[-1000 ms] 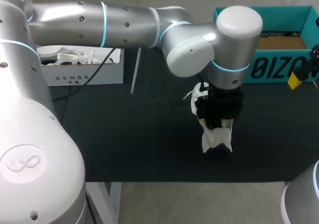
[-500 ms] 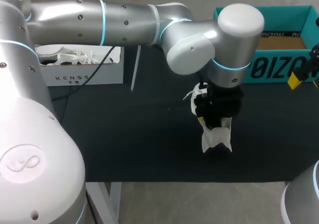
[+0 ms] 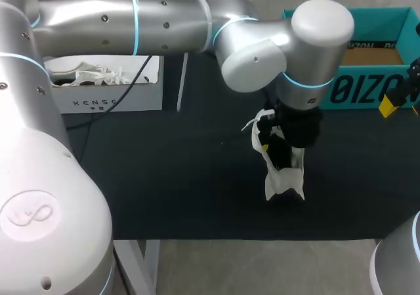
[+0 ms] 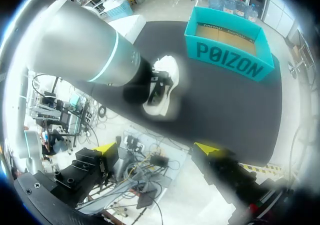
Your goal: Take the shoe out of the shoebox, open the shoe tongue, remove and reinsert the insole, then place the shoe into the shoebox
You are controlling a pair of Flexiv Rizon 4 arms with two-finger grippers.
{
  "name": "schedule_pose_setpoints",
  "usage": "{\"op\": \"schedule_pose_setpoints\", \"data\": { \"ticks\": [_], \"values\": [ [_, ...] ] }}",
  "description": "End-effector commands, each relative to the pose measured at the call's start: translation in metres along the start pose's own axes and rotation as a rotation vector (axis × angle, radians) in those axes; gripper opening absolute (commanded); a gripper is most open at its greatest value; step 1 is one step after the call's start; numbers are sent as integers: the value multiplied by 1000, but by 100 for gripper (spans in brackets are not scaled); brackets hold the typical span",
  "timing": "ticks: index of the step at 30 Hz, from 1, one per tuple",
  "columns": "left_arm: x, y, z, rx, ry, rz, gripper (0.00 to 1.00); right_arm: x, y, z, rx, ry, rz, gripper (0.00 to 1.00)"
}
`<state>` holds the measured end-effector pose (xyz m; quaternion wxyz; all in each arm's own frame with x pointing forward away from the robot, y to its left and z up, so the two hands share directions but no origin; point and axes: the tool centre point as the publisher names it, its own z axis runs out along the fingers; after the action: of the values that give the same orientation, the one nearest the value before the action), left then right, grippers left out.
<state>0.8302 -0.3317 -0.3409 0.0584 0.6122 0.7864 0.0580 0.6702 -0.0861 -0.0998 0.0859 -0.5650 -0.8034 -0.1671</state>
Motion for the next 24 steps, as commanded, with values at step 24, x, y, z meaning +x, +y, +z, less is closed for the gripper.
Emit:
{"op": "schedule_pose_setpoints", "data": {
  "ticks": [24],
  "values": [
    [21,42,-80,-108,-55,-42,100,0,2,0,5,0,1,100]
  ]
}}
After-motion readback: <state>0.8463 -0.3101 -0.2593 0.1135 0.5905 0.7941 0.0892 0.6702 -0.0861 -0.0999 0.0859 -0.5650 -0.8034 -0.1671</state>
